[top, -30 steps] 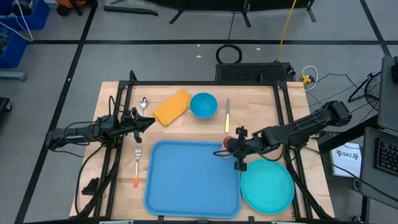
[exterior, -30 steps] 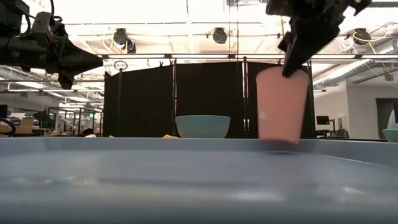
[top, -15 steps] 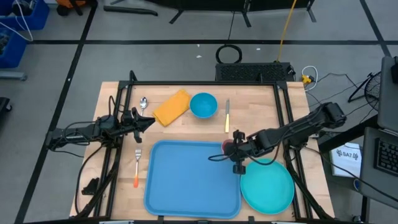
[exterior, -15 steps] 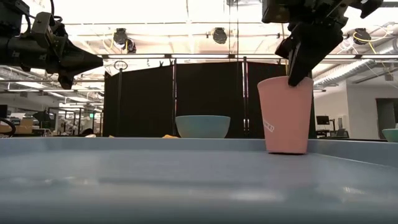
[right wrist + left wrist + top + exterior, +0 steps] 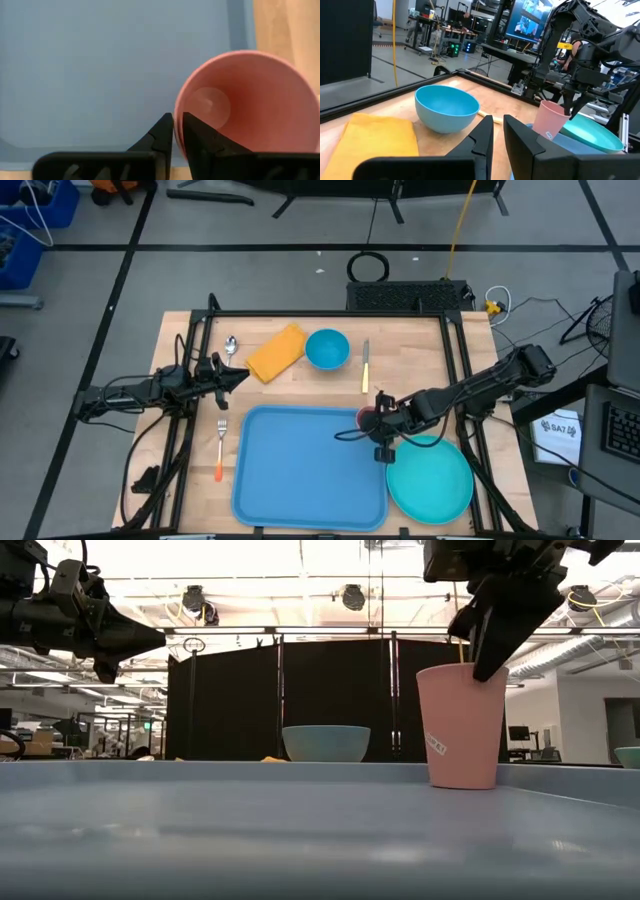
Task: Set up tray
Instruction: Put the pink cup on the blue tray, then put the light blue plate on the blue tray
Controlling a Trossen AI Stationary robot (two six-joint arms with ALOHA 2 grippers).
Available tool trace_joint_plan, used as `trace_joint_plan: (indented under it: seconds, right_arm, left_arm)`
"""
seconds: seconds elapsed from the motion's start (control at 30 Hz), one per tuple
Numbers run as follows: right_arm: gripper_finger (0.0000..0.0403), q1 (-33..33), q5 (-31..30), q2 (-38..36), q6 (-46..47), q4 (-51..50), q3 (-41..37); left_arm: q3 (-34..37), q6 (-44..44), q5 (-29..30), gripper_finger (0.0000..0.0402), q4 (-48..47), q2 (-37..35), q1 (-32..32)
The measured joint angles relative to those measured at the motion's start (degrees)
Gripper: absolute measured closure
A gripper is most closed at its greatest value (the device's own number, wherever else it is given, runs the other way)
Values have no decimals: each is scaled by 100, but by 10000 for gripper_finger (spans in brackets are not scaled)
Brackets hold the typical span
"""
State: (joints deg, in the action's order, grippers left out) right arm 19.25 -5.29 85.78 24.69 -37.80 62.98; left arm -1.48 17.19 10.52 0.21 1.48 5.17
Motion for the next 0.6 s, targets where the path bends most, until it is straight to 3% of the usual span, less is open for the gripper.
trace_joint_plan:
  seconds: [0.4,0.6]
  right_arm:
    - [306,0,77,-11,-51,290,0]
    - [277,-3,-263,-213,-182,293,0]
  left_arm:
    - [0,-31,-7,355,0,1,0]
    - [0,-31,-13,355,0,0,0]
